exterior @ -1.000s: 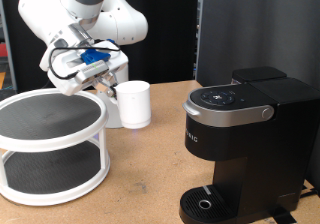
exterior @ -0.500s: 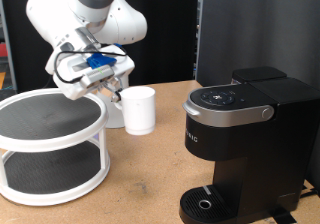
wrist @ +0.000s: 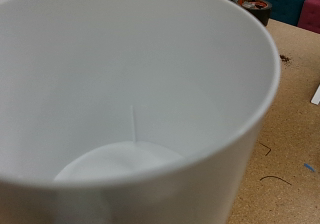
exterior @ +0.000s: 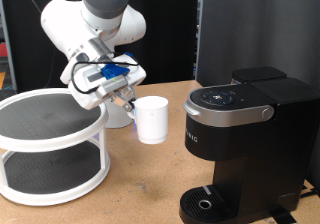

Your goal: Make a cup of coffee with the keurig machine

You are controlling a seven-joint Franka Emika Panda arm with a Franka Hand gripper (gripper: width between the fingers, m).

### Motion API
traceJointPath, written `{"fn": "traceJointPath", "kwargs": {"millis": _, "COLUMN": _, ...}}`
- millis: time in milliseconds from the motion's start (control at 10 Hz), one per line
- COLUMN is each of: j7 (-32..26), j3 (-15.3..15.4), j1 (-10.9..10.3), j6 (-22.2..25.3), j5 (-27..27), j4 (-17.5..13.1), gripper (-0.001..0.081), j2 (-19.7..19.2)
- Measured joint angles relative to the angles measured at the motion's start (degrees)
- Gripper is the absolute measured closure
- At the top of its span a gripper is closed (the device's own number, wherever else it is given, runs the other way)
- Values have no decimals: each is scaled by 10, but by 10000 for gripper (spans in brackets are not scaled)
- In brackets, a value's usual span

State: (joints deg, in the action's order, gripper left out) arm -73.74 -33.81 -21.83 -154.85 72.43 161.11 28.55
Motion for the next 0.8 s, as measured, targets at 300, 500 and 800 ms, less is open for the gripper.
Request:
{"fn": "traceJointPath", "kwargs": {"millis": 300, "j7": -48, "j3": 1, "j1": -18, "j6": -11, "j5": 59, "j4": 0, "gripper": 731, "j2": -13}}
{"fn": "traceJointPath", "kwargs": {"millis": 500, "j7": -86, "j3": 1, "j1": -30, "j6": -19, "j5": 103, "j4": -2, "gripper": 731, "j2": -30}}
{"fn": "traceJointPath", "kwargs": {"millis": 800, "j7": -156, "j3": 1, "j1": -43, "j6": -21, "j5": 177, "j4": -8, "gripper": 731, "j2": -68}}
